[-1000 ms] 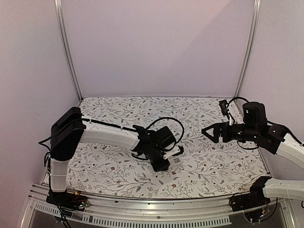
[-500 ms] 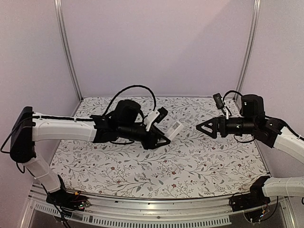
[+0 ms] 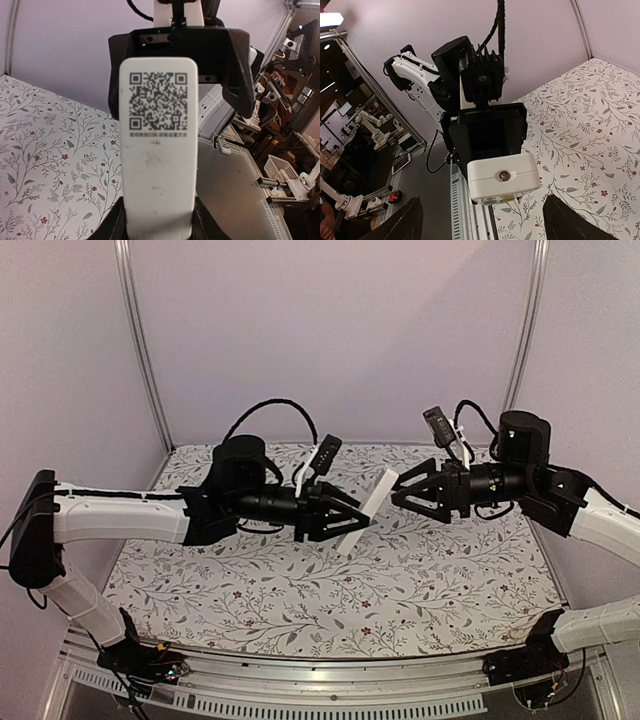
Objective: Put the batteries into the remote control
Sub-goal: Pass from the left arm to the right, then place the remote control at the center of the board.
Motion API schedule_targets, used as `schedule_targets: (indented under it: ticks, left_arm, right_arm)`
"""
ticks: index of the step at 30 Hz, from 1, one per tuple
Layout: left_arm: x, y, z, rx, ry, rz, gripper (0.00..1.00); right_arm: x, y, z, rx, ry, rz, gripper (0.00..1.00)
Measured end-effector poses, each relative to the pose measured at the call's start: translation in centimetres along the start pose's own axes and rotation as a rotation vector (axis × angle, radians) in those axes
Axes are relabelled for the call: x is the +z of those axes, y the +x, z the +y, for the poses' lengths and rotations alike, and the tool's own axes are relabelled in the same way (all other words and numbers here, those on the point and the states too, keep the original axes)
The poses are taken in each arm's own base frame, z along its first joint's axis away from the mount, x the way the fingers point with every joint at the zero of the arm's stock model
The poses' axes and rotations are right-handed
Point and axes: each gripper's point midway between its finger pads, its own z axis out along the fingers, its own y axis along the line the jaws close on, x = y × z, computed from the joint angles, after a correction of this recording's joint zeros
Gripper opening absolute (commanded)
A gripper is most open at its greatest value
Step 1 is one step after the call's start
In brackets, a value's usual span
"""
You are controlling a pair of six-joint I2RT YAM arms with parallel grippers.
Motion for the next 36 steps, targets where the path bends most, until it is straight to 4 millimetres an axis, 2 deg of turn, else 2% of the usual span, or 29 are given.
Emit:
schedule_targets:
  ticks: [4, 8, 14, 18, 21, 23, 24, 26, 27, 32, 36]
  left_arm:
    - [0.0, -0.3, -0.9, -0.01, 0.054, -0.02, 0.12]
    - [0.1, -0.4, -1.2, -0.021, 0.082, -0.027, 0.12]
    - [0.3, -0.2, -1.2, -0.034, 0.095, -0.028, 0.12]
    - [0.2, 0.1, -1.0, -0.065, 0.092, -0.03, 0.14]
    - [0.0, 0.3, -0.6, -0.081, 0.08, -0.036, 0.34]
    - [-0.1, 0.4, -0.4, -0.091, 0.069, -0.041, 0.54]
    - [-0.3, 0.4, -0.2, -0.091, 0.06, -0.046, 0.61]
    - [-0.8, 0.4, 0.3, -0.087, 0.021, -0.06, 0.84]
    - [-1.4, 0.5, 1.0, -0.096, -0.017, -0.07, 0.92]
    - [-5.8, -0.1, 4.7, -0.116, -0.284, -0.128, 0.99]
    - [-9.2, -1.3, 6.5, -0.111, -0.492, -0.178, 1.0]
  right_arm:
    - [1.0, 0.2, 0.4, 0.007, -0.032, 0.021, 0.76]
    - [1.8, -0.1, 0.2, 0.015, -0.043, 0.028, 0.65]
    - [2.9, -0.8, 0.9, 0.022, -0.084, 0.019, 0.38]
    - [3.3, -0.9, 0.2, 0.029, -0.066, 0.014, 0.21]
    - [3.5, -0.7, -0.2, 0.04, -0.058, 0.019, 0.08]
    - [3.7, -0.6, -0.4, 0.054, -0.054, 0.023, 0.02]
    - [3.9, -0.6, -0.6, 0.063, -0.049, 0.025, 0.0]
    - [4.2, -0.6, -1.2, 0.106, -0.029, 0.036, 0.0]
    - [4.4, -0.7, -1.5, 0.129, -0.011, 0.044, 0.0]
    - [5.3, -0.8, -3.9, 0.221, 0.116, 0.123, 0.0]
    - [6.0, 1.5, -6.8, 0.292, 0.231, 0.236, 0.0]
